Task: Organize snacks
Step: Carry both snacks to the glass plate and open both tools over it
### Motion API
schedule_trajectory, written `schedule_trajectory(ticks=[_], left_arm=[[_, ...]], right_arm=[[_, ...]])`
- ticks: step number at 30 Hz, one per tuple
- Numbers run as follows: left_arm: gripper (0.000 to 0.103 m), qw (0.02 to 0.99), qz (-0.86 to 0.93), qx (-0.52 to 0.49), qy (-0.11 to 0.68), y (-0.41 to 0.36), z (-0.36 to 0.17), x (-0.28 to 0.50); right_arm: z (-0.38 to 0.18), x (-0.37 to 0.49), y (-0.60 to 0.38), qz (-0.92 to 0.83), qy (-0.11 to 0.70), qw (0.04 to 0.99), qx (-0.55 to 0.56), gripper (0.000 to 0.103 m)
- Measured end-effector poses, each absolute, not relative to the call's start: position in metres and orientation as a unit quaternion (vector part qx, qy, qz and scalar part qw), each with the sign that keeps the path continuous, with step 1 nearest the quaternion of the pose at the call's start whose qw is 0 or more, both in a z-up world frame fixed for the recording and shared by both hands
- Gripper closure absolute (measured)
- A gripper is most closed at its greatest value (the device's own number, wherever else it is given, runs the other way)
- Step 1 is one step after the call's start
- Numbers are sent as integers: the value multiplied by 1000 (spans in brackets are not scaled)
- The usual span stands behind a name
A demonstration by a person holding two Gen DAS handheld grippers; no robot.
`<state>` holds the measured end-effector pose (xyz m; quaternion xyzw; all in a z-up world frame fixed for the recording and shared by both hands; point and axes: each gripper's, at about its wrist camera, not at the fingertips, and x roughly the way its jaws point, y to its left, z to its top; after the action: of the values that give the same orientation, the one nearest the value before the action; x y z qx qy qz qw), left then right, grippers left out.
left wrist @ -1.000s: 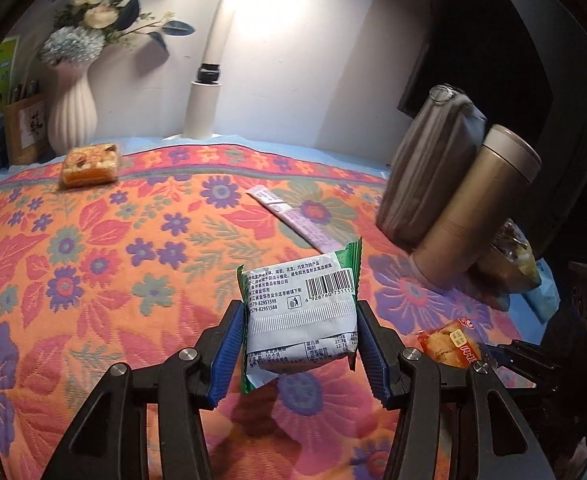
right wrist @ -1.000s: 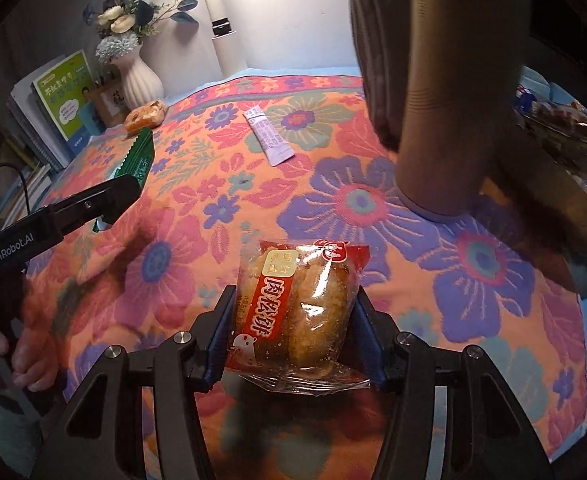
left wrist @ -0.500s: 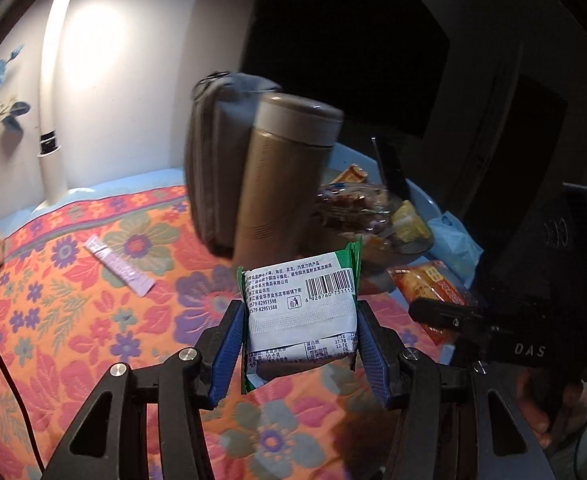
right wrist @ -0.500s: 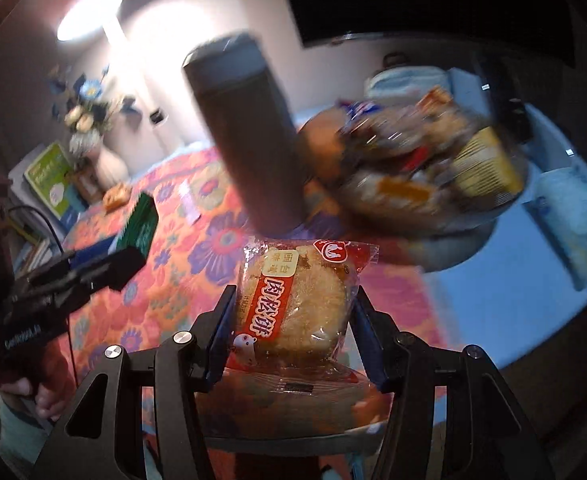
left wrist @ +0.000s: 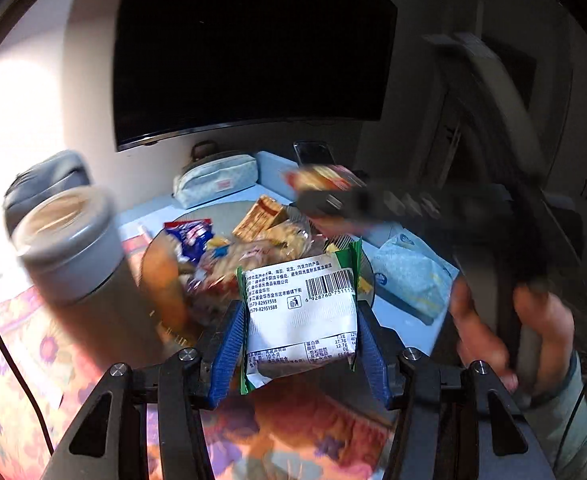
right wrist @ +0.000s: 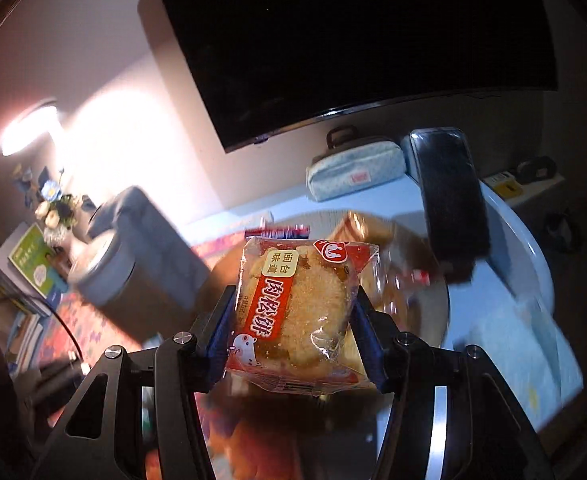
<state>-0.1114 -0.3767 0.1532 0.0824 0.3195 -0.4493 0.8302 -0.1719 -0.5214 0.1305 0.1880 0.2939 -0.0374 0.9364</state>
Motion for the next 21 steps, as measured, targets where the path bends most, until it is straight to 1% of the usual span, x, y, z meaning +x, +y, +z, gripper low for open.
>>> schedule_trajectory(ticks=[6,12,16,17,18,19,21], left_arm=[[50,830,-450,83,318,-396,144,-95],[50,843,-436,85,303,-408,148,-85],[50,856,-420,85,289,-419,150,-74],[41,860,-415,86,284,-423,149,-71],[34,863,-412,86,281,-425,149,-68],[22,866,-406,84,279,-425,149,-67],[21,867,-410,75,275,-422,148,-65]], right_arm=[[133,-112,-544,-26,325,931,168,50],[130,-75,-548,-16,349,926,145,50],[126,-56,-556,-5,363,920,149,47],[125,-54,-557,-4,364,919,149,43],[124,-54,-559,-5,366,919,149,42],[125,-56,-560,-6,366,918,150,40],[124,-61,-562,-6,363,919,153,40]])
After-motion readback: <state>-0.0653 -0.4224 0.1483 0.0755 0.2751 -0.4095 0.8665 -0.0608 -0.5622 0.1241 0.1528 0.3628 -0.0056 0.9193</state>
